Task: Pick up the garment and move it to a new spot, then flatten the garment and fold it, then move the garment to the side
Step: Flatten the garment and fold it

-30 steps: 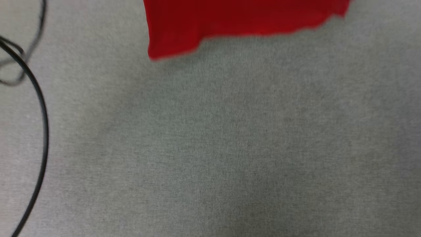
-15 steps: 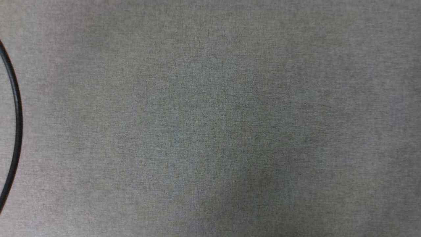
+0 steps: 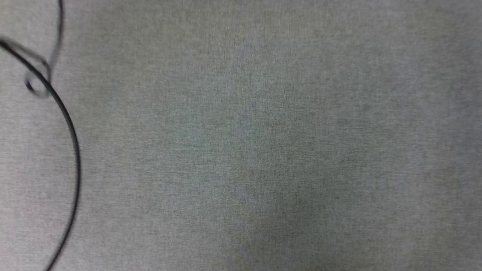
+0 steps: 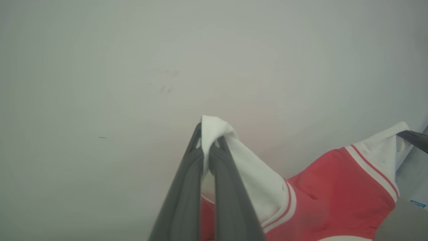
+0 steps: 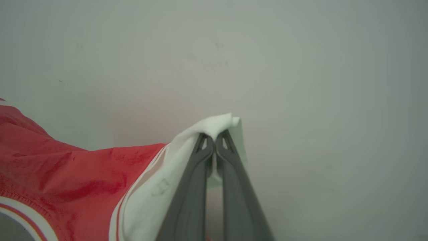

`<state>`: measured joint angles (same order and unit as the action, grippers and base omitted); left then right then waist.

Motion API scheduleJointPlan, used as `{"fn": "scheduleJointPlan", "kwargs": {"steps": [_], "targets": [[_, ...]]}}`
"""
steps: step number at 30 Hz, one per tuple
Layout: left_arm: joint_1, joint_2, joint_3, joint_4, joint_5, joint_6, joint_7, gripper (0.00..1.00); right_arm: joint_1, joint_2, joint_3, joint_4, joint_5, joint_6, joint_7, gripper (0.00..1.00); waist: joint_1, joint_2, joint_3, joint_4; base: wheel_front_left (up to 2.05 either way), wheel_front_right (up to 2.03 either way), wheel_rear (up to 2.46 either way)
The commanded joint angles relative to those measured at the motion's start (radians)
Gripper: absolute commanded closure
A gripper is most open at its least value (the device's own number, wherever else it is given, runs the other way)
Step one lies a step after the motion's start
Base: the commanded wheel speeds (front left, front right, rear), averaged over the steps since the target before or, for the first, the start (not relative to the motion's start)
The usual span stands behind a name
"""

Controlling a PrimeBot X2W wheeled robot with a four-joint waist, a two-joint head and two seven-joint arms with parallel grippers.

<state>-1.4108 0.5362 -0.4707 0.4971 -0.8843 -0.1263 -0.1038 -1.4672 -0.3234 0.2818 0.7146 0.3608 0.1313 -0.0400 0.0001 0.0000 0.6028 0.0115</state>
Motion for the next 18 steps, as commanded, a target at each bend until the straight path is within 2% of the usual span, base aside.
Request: {"fn": "scheduleJointPlan", "kwargs": {"steps": [1,5,6,8,11,12,18], "targets": [[0.056,0.003,-0.003,-0.002,-0.012,-0.002,-0.021,1.00,0.054,-0.004,0.016,-0.005,0.014,-0.001,-0.022,1.00,-0.0001,0.0000,-0.030,-0.001,0.00,0.00,0.00],[0.209,0.017,-0.008,-0.016,-0.035,-0.002,-0.073,1.00,0.221,-0.025,0.065,-0.040,0.058,-0.001,-0.067,1.00,-0.0001,0.0000,-0.093,0.001,0.00,0.00,0.00],[0.209,0.017,-0.008,-0.016,-0.035,-0.002,-0.073,1.00,0.221,-0.025,0.065,-0.040,0.058,-0.001,-0.067,1.00,-0.0001,0.0000,-0.093,0.001,0.00,0.00,0.00],[0.339,0.031,-0.017,-0.036,-0.046,0.006,-0.095,1.00,0.350,-0.047,0.087,-0.076,0.084,-0.001,-0.093,1.00,-0.0001,0.0000,-0.149,0.004,0.00,0.00,0.00],[0.479,0.050,-0.019,-0.082,-0.061,0.032,-0.109,1.00,0.485,-0.066,0.103,-0.112,0.109,-0.001,-0.101,1.00,-0.0001,0.0000,-0.212,0.009,0.00,0.00,0.00],[0.479,0.050,-0.019,-0.082,-0.061,0.032,-0.109,1.00,0.485,-0.066,0.103,-0.112,0.109,-0.001,-0.101,1.00,-0.0001,0.0000,-0.212,0.009,0.00,0.00,0.00],[0.758,0.089,-0.018,-0.209,-0.098,0.109,-0.120,1.00,0.732,-0.099,0.088,-0.203,0.146,-0.001,-0.090,1.00,-0.0001,0.0000,-0.320,0.004,0.00,0.00,0.00]]}}
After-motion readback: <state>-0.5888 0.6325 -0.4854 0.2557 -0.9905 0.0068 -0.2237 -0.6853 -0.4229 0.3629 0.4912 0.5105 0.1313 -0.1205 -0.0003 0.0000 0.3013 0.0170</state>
